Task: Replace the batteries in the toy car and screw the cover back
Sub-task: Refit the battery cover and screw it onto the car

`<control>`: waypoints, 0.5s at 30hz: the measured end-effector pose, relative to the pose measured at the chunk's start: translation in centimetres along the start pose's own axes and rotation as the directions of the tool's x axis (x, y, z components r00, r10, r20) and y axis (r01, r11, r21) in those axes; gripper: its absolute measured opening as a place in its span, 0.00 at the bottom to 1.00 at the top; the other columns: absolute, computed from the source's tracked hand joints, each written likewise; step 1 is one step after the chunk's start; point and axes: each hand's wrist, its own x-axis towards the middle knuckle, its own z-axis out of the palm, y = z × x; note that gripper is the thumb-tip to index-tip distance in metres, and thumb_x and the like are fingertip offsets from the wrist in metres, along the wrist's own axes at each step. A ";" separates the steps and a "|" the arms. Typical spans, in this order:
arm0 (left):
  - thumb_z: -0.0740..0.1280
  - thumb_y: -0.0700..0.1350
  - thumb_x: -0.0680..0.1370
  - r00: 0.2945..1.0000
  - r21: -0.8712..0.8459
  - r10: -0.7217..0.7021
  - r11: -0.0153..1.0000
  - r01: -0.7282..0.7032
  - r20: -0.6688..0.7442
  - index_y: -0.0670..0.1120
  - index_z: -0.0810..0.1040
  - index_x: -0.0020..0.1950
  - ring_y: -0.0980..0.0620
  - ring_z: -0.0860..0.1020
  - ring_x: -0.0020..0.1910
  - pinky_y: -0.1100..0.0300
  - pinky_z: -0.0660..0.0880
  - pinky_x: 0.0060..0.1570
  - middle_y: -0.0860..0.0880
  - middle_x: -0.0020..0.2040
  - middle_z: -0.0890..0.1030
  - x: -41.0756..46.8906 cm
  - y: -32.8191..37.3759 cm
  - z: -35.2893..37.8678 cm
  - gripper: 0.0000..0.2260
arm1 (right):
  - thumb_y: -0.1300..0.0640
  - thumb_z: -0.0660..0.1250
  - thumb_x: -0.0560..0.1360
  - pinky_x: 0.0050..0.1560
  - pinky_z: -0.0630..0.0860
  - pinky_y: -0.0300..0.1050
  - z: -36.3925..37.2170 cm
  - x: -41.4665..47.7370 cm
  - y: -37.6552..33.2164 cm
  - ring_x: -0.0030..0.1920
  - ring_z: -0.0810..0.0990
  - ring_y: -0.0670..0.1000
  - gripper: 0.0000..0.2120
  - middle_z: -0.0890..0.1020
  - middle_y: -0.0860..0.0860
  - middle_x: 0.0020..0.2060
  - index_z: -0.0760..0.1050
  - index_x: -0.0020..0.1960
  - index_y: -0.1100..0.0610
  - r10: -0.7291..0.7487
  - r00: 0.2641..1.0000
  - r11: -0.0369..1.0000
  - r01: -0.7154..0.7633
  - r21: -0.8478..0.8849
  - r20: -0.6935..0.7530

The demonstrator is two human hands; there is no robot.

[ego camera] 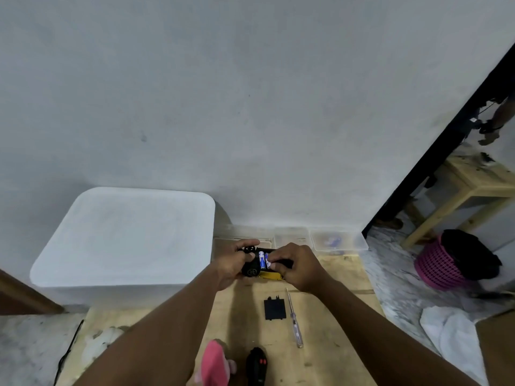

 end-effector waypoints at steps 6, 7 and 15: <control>0.62 0.32 0.80 0.998 0.019 -0.028 0.999 0.026 0.062 0.54 0.84 0.56 0.41 0.80 0.57 0.48 0.82 0.48 0.43 0.62 0.79 -0.4 0.0 -0.4 0.19 | 0.57 0.76 0.71 0.52 0.80 0.43 -0.4 0.2 -0.4 0.58 0.80 0.51 0.26 0.77 0.48 0.61 0.74 0.66 0.48 0.203 0.968 0.973 -0.216 0.084 0.147; 0.62 0.31 0.80 0.997 0.018 -0.028 0.999 0.027 0.072 0.54 0.85 0.55 0.40 0.80 0.58 0.46 0.82 0.49 0.43 0.62 0.79 -0.5 0.1 -0.4 0.20 | 0.58 0.75 0.71 0.46 0.82 0.43 -0.4 0.2 -0.4 0.55 0.82 0.53 0.28 0.77 0.50 0.60 0.72 0.69 0.48 0.275 0.937 0.936 -0.312 0.162 0.218; 0.60 0.31 0.80 0.994 0.081 -0.017 0.997 0.008 0.104 0.54 0.84 0.55 0.40 0.79 0.57 0.52 0.80 0.38 0.43 0.62 0.78 -1.0 0.5 0.3 0.21 | 0.62 0.78 0.68 0.50 0.83 0.46 -0.9 0.7 0.5 0.48 0.86 0.53 0.17 0.86 0.52 0.47 0.83 0.56 0.55 0.438 0.830 0.799 -0.536 0.275 0.344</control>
